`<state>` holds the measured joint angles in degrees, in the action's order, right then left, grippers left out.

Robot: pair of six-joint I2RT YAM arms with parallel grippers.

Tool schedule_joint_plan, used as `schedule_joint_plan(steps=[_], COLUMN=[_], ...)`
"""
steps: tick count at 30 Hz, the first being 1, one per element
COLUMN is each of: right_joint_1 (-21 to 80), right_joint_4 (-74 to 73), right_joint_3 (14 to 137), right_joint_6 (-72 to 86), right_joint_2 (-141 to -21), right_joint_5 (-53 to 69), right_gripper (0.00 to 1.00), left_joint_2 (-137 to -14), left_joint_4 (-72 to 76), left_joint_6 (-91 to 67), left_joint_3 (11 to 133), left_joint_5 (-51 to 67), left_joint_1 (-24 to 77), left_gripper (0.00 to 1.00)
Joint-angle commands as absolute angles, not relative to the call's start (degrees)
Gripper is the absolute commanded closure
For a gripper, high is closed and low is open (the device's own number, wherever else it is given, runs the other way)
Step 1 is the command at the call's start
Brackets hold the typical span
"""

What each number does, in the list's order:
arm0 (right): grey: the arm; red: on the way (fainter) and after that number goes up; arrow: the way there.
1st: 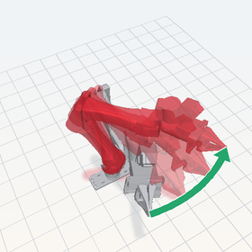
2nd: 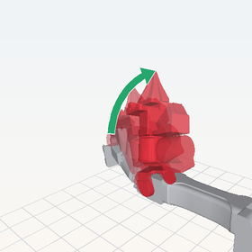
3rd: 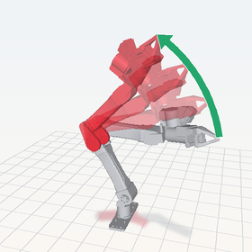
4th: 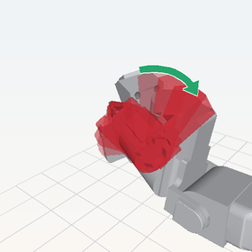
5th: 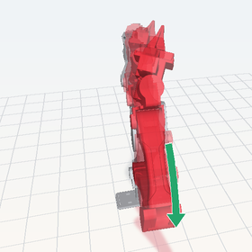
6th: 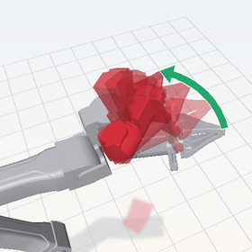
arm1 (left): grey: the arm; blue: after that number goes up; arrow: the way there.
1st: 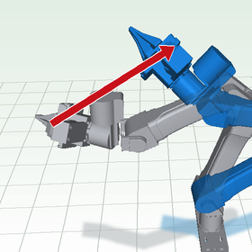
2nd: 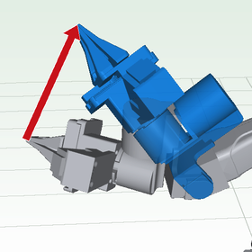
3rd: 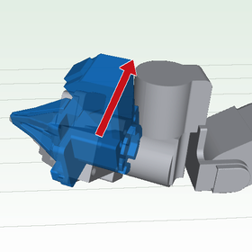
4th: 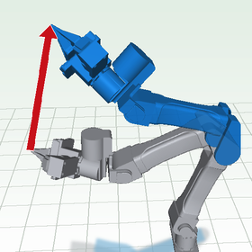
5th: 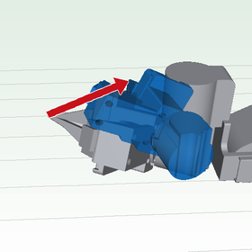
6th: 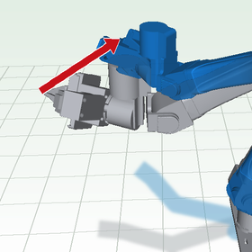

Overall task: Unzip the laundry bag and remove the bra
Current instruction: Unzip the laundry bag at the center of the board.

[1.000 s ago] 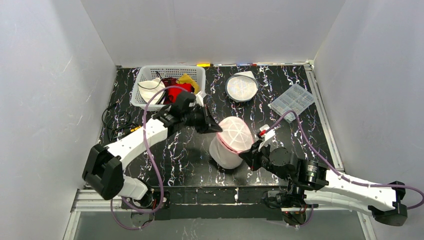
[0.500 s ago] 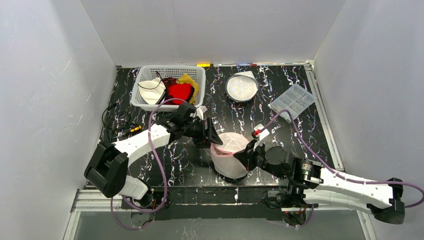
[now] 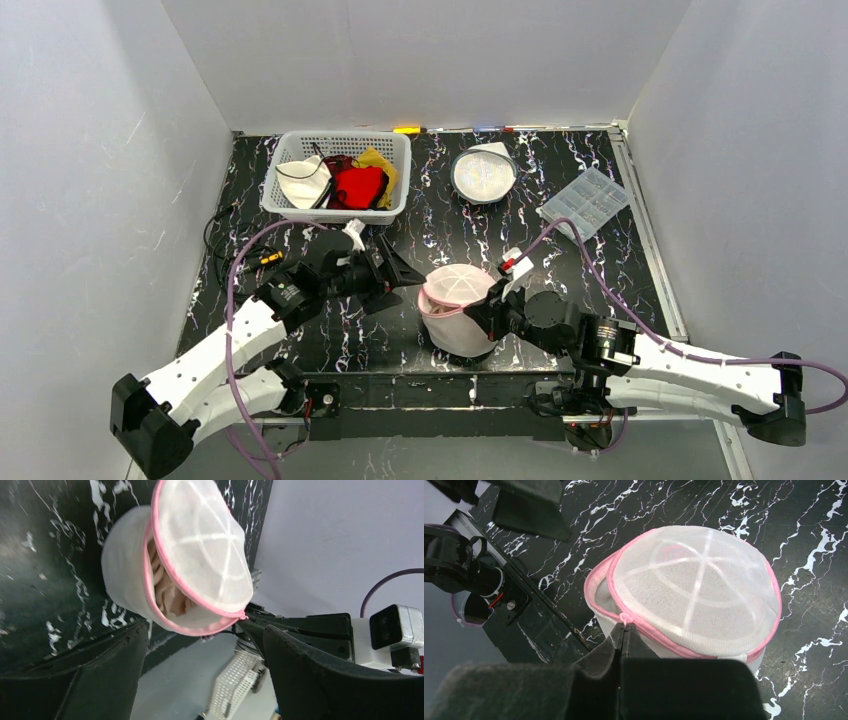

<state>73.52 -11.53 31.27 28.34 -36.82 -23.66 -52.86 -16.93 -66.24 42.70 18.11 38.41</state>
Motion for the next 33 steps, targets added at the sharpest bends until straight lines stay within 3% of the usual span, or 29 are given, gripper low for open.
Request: schedule_joint_plan(steps=[1,5,15,18,23,29,33], right_joint_1=[73.65,73.63,73.57,73.64,73.62,73.57,73.58], right_joint_4=[-7.46,-7.13,-6.73,-6.99,-8.52,-9.95,-11.06], right_joint_3=[31.37,31.25,30.59,30.41,30.75,30.85,30.98], right_joint_6=[28.02,28.00,28.82,28.98,29.00,29.04,29.17], right_joint_2=[-37.80,-37.97,-37.27,-37.01,-36.58,-35.14,-34.51], right_joint_5=[-23.30,-23.04,-22.33,-22.15,-22.29,-23.00,-23.41], right_gripper=[0.99,0.99,0.99,0.99,0.99,0.99,0.99], left_joint_2=[-53.58,-59.27,-68.29,-69.64,-72.42,-73.69,-72.69], left_joint_4=[-17.14,-17.17,-13.46,-11.47,-5.82,-4.06,-4.92], left_joint_6=[-79.50,-81.34,-82.38,-82.19,-81.47,-79.54,-78.58], left_joint_3=[42.41,47.63,48.70,47.50,45.87,45.73,45.36], left_joint_5=[11.41,7.92,7.85,7.45,9.60,10.68,9.07], left_joint_1=[45.38,51.35,52.10,51.97,51.86,51.89,51.91], left_gripper=[0.17,0.16,0.16,0.20,0.44,0.96,1.00])
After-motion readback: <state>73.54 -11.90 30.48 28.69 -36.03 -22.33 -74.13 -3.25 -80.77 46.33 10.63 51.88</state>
